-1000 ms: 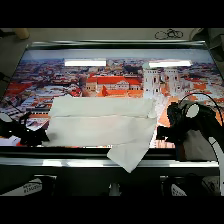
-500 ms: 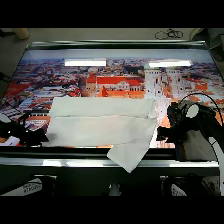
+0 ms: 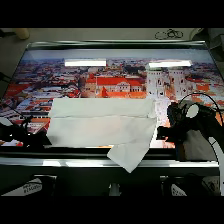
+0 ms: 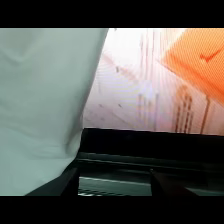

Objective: Fold the shirts.

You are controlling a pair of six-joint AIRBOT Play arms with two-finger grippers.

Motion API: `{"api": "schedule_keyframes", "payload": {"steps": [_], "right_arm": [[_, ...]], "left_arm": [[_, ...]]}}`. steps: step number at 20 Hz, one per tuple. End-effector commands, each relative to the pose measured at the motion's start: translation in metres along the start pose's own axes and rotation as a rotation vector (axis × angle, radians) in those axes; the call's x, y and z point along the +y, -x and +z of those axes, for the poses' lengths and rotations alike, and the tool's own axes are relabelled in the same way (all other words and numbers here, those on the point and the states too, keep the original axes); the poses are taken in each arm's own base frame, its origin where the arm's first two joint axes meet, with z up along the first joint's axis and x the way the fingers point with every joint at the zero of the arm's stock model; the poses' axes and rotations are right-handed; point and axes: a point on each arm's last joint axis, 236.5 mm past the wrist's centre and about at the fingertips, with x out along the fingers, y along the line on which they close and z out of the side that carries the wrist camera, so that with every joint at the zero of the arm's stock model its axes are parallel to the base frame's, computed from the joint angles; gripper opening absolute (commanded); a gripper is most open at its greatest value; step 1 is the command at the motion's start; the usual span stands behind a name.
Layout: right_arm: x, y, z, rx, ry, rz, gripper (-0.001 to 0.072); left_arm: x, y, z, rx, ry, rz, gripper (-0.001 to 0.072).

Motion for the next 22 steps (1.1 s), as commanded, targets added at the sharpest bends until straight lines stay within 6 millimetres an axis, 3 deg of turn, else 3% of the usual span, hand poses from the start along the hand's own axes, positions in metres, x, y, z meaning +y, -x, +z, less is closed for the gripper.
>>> {"api": "schedule_keyframes", "payload": {"steps": [1,2,3,5,9,13,16,22], "right_arm": [[0.0,0.0,0.0,-0.002,0.0,0.0,0.0429],[0.0,0.0,-0.001,0.003,0.001,0.001,0.0429],[0.001,0.0,-0.004,0.015,0.0,0.004,0.0428],[0.007,0.001,-0.013,0.051,0.028,0.03,0.0429],[0.039,0.003,-0.028,0.0,0.049,0.165,0.0429],[0.046,-0.045,-0.059,0.05,-0.008,0.26,0.0426],[0.037,-0.068,-0.055,0.002,-0.058,0.244,0.0391],[0.046,-0.083,-0.037,-0.069,-0.163,0.315,0.0347]], "left_arm": [[0.011,-0.009,0.006,-0.033,0.014,0.035,0.0242],[0.011,-0.009,0.009,-0.044,0.021,0.036,0.0075],[0.011,-0.009,0.009,-0.046,0.02,0.036,0.0027],[0.011,-0.008,0.009,-0.046,0.019,0.036,0.0026],[0.01,-0.003,0.013,-0.077,0.011,0.042,0.0025],[0.01,0.001,0.017,-0.105,0.005,0.046,0.0025],[0.006,0.001,0.018,-0.11,0.01,0.029,0.0025],[0.0,0.001,0.021,-0.124,0.019,0.003,0.0025]]}}
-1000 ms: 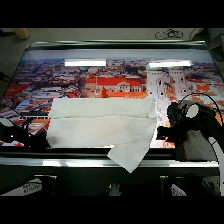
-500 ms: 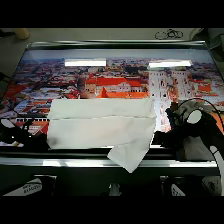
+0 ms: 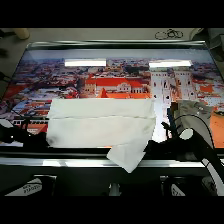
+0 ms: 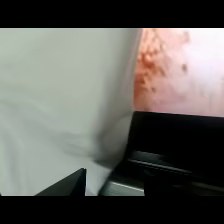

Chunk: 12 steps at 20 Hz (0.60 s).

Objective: Fold the shirts.

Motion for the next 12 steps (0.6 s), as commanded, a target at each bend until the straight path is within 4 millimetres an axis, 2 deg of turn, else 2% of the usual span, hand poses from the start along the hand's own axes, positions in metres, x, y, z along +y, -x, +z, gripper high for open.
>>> {"api": "schedule_keyframes", "payload": {"steps": [1,2,3,4,5,7,9,11,12], "right_arm": [[-0.001,-0.014,0.012,-0.04,-0.049,0.032,0.0347],[0.001,-0.017,0.011,-0.023,-0.051,0.045,0.0347],[0.003,-0.021,0.009,-0.003,-0.051,0.063,0.031],[0.005,-0.024,0.006,0.018,-0.049,0.077,0.0093],[0.005,-0.023,0.004,0.025,-0.04,0.078,0.002],[0.016,-0.012,0.006,0.018,0.033,0.093,0.0016],[0.038,0.017,0.034,-0.08,0.109,0.104,0.0017],[0.067,0.06,0.079,-0.228,0.153,0.105,0.0016],[0.079,0.086,0.108,-0.324,0.176,0.089,0.0016]], "left_arm": [[-0.002,0.0,0.011,-0.046,0.006,-0.008,0.0025],[-0.002,0.0,0.011,-0.048,0.006,-0.007,0.0025],[-0.002,0.0,0.012,-0.051,0.006,-0.007,0.0025],[-0.002,0.001,0.012,-0.051,0.006,-0.007,0.0025],[-0.002,0.001,0.012,-0.052,0.005,-0.007,0.0025],[-0.004,0.009,0.02,-0.076,-0.029,-0.007,0.0024],[-0.016,0.035,0.039,-0.144,-0.076,-0.025,0.0023],[-0.036,0.073,0.066,-0.251,-0.101,-0.061,0.002],[-0.049,0.092,0.082,-0.309,-0.12,-0.077,0.0018]]}}
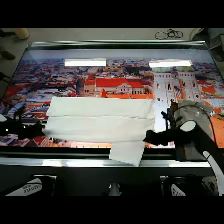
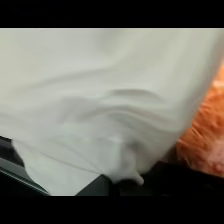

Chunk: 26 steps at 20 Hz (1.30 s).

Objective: Fold the shirts.

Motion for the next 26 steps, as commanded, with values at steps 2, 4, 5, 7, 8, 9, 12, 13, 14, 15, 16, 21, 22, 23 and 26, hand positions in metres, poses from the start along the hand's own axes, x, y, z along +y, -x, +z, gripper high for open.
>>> {"api": "schedule_keyframes", "payload": {"steps": [2,4,5,7,8,9,12,13,14,15,16,21,22,23,26], "right_arm": [[0.045,0.071,0.122,-0.314,0.117,-0.036,0.0015],[0.049,0.074,0.168,-0.344,0.129,-0.048,0.0016],[0.047,0.068,0.187,-0.34,0.117,-0.046,0.0016],[0.04,0.052,0.222,-0.335,0.09,-0.047,0.0016],[0.034,0.044,0.235,-0.333,0.059,-0.046,0.0017],[0.029,0.034,0.243,-0.322,0.028,-0.044,0.0017],[0.005,-0.002,0.24,-0.24,-0.053,-0.049,0.0021],[0.0,-0.01,0.236,-0.214,-0.063,-0.05,0.0086],[-0.001,-0.012,0.234,-0.201,-0.05,-0.05,0.0362],[0.003,-0.008,0.229,-0.178,-0.006,-0.045,0.072],[0.001,0.003,0.222,-0.142,0.057,-0.062,0.072],[-0.036,0.015,0.189,0.02,0.027,-0.135,0.072],[-0.032,0.007,0.185,0.048,0.022,-0.096,0.072],[-0.029,-0.001,0.182,0.071,0.007,-0.063,0.072],[-0.029,-0.023,0.18,0.108,-0.053,0.004,0.072]], "left_arm": [[-0.049,0.05,0.073,-0.203,-0.057,-0.059,0.0019],[-0.07,0.045,0.107,-0.234,-0.078,-0.064,0.002],[-0.079,0.04,0.122,-0.229,-0.09,-0.067,0.0021],[-0.091,0.026,0.156,-0.22,-0.071,-0.077,0.0023],[-0.095,0.018,0.173,-0.218,-0.055,-0.082,0.0024],[-0.097,0.011,0.186,-0.217,-0.04,-0.085,0.0024],[-0.099,-0.021,0.203,-0.176,-0.009,-0.089,0.006],[-0.1,-0.03,0.203,-0.16,-0.002,-0.099,0.026],[-0.103,-0.032,0.203,-0.15,0.01,-0.12,0.0594],[-0.101,-0.027,0.206,-0.162,0.003,-0.118,0.0674],[-0.099,-0.017,0.21,-0.181,-0.011,-0.116,0.0674],[-0.099,0.051,0.222,-0.302,-0.023,-0.127,0.0672],[-0.104,0.061,0.22,-0.317,-0.035,-0.13,0.0671],[-0.11,0.071,0.218,-0.332,-0.048,-0.133,0.0671],[-0.126,0.096,0.209,-0.362,-0.086,-0.14,0.067]]}}
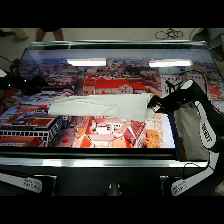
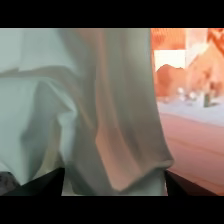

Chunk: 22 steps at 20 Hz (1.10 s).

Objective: Fold the shirts.

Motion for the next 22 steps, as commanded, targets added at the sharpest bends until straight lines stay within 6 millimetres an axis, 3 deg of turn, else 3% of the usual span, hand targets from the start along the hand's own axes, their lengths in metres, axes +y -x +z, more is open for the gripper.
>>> {"api": "schedule_keyframes", "payload": {"steps": [1,4,5,6,7,8,11,13,16,20,22], "right_arm": [[0.007,-0.023,-0.01,0.078,-0.052,0.091,0.072],[0.017,-0.043,-0.012,0.095,-0.045,0.095,0.0683],[0.024,-0.046,-0.01,0.083,-0.027,0.09,0.0425],[0.034,-0.043,-0.01,0.077,-0.016,0.103,0.0015],[0.047,-0.034,-0.009,0.06,-0.012,0.132,0.002],[0.063,-0.019,-0.007,0.032,0.02,0.162,0.0018],[0.104,0.042,-0.011,-0.068,0.13,0.186,0.0018],[0.132,0.085,-0.025,-0.127,0.172,0.199,0.0018],[0.166,0.14,-0.051,-0.215,0.234,0.213,0.0018],[0.186,0.175,-0.086,-0.236,0.267,0.223,0.0019],[0.19,0.183,-0.096,-0.235,0.27,0.224,0.0019]], "left_arm": [[-0.023,0.03,0.001,-0.04,-0.046,-0.017,0.067],[-0.047,0.041,-0.009,-0.025,-0.084,-0.043,0.0663],[-0.056,0.039,-0.017,-0.001,-0.101,-0.05,0.0589],[-0.065,0.035,-0.025,0.027,-0.12,-0.057,0.0413],[-0.078,0.027,-0.036,0.053,-0.142,-0.07,0.0094],[-0.093,0.017,-0.046,0.075,-0.163,-0.089,0.0026],[-0.153,-0.037,-0.095,0.149,-0.197,-0.192,0.0025],[-0.205,-0.078,-0.139,0.21,-0.154,-0.308,0.0025],[-0.278,-0.122,-0.206,0.308,-0.081,-0.445,0.0026],[-0.357,-0.155,-0.309,0.43,-0.029,-0.568,0.0025],[-0.379,-0.168,-0.353,0.477,-0.002,-0.595,0.0026]]}}
